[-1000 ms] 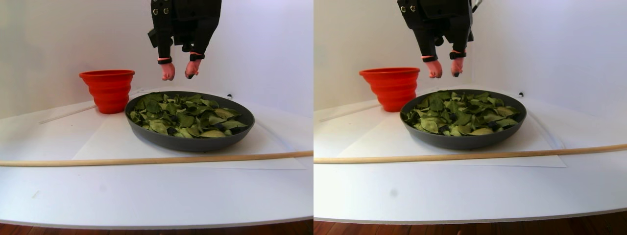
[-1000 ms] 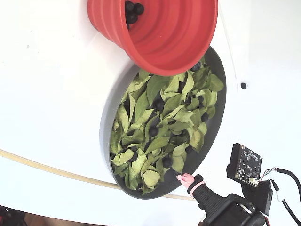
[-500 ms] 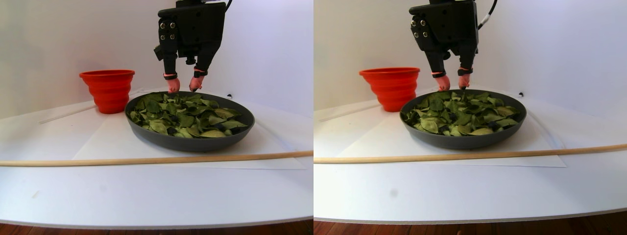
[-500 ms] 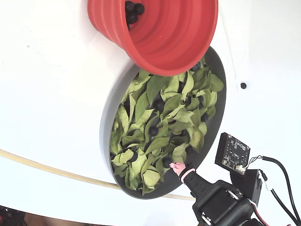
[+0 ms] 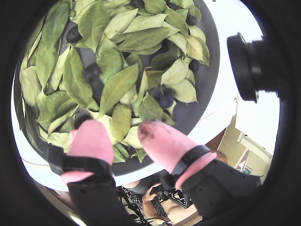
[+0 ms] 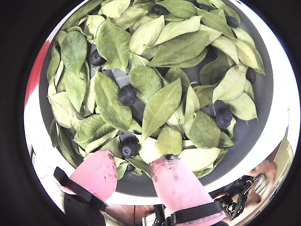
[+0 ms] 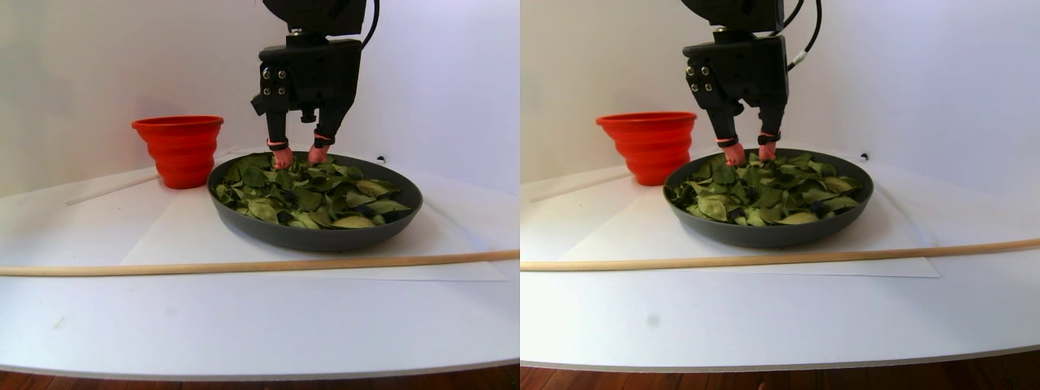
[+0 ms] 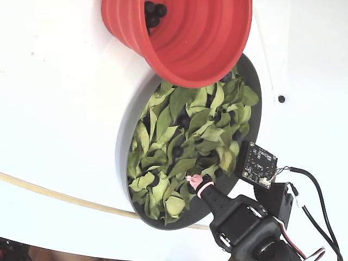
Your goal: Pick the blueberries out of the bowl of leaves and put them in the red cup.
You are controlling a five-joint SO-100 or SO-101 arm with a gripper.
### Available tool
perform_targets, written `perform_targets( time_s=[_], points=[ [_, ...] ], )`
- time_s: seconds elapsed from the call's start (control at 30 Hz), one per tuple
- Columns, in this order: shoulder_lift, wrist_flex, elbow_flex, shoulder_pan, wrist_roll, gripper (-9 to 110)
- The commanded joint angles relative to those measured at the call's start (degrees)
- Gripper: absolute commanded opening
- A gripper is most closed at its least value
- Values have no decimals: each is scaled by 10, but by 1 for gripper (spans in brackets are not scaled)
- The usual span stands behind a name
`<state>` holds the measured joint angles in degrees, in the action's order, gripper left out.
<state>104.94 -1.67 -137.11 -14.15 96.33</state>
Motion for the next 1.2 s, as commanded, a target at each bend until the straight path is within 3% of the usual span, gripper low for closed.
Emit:
perform_targets(
  time_s=[0.0, 1.17],
  points=[
    [0, 24, 26, 0, 4, 14],
    [-155, 128, 87, 30, -3, 16]
  ],
)
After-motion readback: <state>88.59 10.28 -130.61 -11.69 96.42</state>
